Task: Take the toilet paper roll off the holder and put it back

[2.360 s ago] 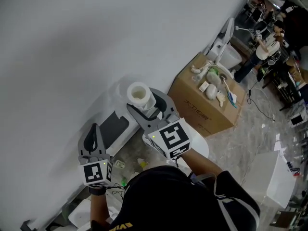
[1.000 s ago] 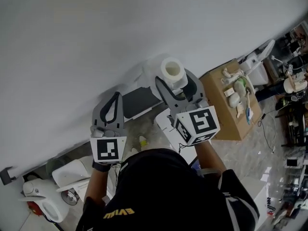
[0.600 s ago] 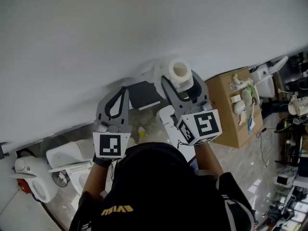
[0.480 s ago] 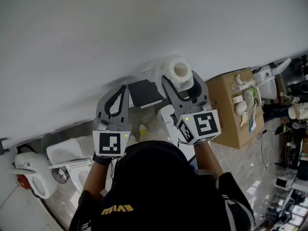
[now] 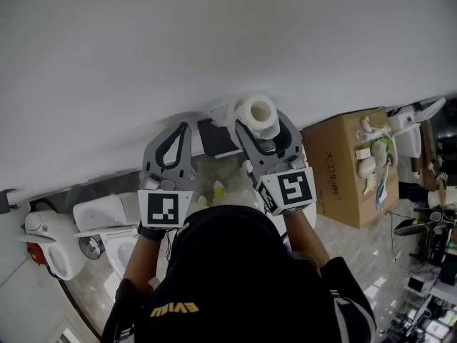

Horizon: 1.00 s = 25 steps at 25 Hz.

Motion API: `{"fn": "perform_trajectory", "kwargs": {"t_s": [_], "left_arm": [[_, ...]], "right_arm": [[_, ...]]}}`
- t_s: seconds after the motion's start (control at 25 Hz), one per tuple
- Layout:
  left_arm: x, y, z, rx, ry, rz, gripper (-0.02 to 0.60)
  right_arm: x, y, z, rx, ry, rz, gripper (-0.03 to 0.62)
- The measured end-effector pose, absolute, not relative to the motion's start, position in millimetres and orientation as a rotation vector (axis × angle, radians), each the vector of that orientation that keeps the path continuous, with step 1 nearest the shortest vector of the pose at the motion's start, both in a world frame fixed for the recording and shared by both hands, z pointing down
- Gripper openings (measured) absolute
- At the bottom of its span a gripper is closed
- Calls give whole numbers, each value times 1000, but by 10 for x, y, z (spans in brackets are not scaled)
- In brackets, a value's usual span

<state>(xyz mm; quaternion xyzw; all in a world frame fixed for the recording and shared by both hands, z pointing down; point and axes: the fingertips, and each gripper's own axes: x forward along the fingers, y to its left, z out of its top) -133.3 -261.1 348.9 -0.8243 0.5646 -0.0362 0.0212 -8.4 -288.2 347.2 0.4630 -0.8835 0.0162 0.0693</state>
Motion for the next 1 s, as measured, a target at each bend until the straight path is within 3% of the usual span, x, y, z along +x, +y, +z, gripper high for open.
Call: {"fn": "perform_trajectory", "kwargs": {"t_s": [1.0], "left_arm": [[-1337, -2618, 3753, -2607, 1838, -114, 11]], "right_arm": [[-255, -2912, 4192, 1299, -2614, 63, 268]]}}
